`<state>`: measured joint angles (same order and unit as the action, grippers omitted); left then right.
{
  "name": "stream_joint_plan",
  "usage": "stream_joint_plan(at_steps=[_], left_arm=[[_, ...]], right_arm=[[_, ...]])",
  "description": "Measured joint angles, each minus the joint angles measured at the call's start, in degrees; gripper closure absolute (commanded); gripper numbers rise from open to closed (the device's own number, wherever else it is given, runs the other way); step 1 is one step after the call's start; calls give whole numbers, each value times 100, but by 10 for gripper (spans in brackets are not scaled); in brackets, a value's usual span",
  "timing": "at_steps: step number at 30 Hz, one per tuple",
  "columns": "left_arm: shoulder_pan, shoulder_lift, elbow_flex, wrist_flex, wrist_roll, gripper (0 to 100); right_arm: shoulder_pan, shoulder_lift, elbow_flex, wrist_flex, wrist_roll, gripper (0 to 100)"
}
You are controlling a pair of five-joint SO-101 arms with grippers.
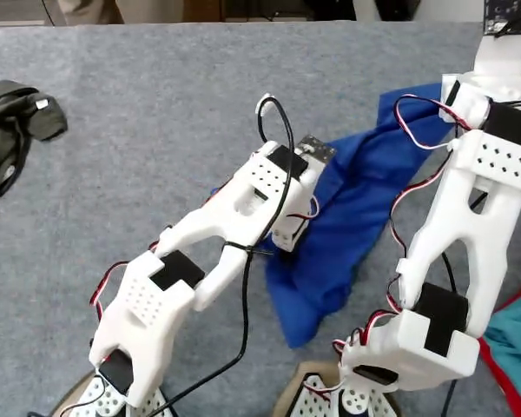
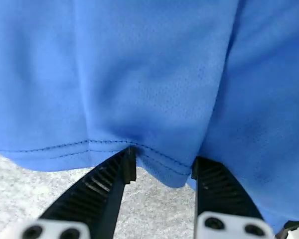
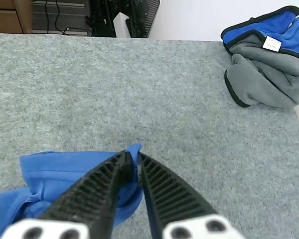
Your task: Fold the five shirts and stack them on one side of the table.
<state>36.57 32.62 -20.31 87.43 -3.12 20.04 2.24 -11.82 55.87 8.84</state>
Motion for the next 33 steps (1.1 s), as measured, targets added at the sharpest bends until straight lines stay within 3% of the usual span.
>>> stream_joint_plan(at_steps=[3,9,23,33], left_arm=[[0,0,0,-9,0,830],[-9,0,35,-176,0,979],[-211,0,-53,-193,0,981],[-835,0,-1741,879,0,981]], right_arm=[[0,0,0,0,0,993],[0,0,0,0,0,993],[0,0,0,0,0,993],[0,0,0,0,0,993]])
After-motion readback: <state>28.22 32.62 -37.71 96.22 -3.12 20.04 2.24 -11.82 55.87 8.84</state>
